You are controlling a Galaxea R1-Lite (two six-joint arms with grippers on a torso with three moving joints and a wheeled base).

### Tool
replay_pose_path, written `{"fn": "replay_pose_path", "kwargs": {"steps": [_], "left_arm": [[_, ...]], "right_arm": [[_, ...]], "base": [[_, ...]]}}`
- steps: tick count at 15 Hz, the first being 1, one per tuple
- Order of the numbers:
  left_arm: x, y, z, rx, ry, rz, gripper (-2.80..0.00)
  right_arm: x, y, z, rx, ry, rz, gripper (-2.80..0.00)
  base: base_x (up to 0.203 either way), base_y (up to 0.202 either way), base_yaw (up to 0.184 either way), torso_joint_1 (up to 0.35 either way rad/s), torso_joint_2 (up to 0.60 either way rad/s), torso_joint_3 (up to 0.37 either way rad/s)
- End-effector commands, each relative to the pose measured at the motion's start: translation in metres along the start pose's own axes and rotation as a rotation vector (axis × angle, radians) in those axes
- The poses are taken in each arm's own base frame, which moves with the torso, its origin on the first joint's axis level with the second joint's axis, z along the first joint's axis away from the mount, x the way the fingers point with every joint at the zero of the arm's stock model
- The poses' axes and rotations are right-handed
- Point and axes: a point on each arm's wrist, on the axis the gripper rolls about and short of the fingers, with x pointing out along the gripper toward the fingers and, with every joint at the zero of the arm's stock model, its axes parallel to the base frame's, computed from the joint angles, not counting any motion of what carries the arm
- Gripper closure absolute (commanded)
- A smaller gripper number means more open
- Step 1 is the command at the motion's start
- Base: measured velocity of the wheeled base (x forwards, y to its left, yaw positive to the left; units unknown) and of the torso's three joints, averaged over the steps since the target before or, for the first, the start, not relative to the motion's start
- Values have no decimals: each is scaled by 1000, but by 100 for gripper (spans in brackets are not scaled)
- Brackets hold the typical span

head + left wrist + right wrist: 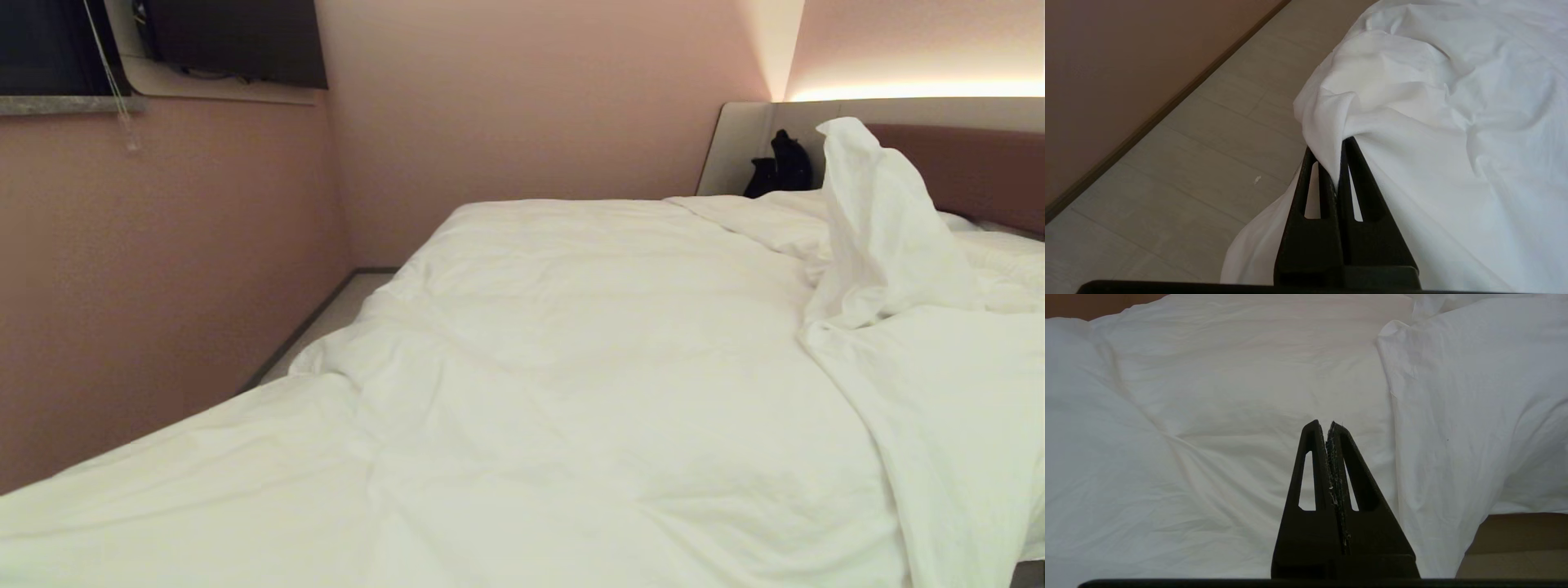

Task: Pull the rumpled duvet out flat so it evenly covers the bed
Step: Flatten the corners of the folded blanket

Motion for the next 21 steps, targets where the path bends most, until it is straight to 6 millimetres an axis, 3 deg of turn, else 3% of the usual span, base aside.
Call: {"fn": "replay_pose_path", "kwargs": {"steps": [1,12,21], "left_arm": [[-18,9,-7,-7,-15,-1,0],[-45,24,-20,-25,-68,59,0],[-42,25,-26,-20,-56,78,0]], "right_arm": [[0,0,0,0,-1,0,0],[0,0,0,0,-1,0,0],[0,0,0,0,0,0,0]], "base": [[0,0,0,0,0,0],[0,0,0,0,0,0],[0,0,0,0,0,0]]}}
